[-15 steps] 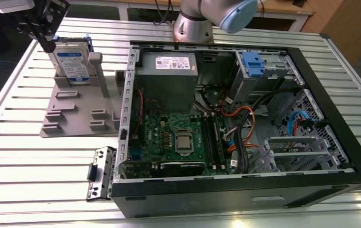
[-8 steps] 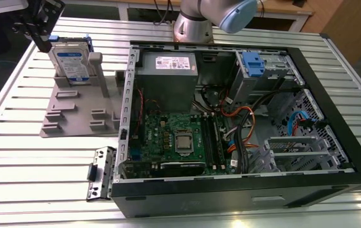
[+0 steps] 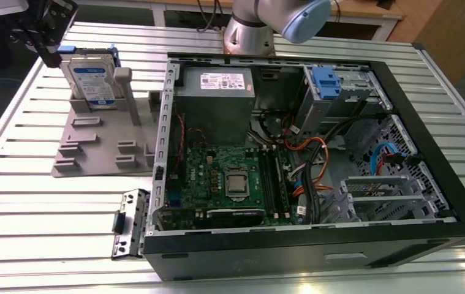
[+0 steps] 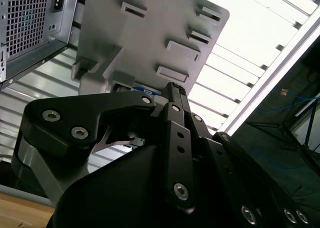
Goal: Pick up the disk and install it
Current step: 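Reach for the disk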
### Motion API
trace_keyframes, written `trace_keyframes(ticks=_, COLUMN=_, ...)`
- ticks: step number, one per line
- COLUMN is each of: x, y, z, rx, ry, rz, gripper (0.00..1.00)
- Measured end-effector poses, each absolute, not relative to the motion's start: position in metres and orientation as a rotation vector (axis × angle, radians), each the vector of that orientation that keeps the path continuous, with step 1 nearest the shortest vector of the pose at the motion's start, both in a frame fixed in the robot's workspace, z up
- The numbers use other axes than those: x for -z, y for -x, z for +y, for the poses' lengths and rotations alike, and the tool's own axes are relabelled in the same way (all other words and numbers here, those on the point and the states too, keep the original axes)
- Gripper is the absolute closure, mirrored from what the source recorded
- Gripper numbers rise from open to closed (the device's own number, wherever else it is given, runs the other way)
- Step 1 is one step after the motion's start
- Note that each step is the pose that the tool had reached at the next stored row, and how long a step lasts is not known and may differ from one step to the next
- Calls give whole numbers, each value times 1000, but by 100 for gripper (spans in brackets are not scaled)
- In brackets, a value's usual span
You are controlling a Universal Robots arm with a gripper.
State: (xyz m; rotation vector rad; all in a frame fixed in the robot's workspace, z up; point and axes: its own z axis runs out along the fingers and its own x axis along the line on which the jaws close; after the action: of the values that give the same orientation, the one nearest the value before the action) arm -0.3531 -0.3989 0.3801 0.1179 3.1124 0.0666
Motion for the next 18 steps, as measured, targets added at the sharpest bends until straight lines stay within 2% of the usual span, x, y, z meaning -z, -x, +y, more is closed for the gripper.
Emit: trace_keyframes(ticks=18, x=-379, y=372, z=-399, rx=-67, ry=-118, rz=3112, gripper=90)
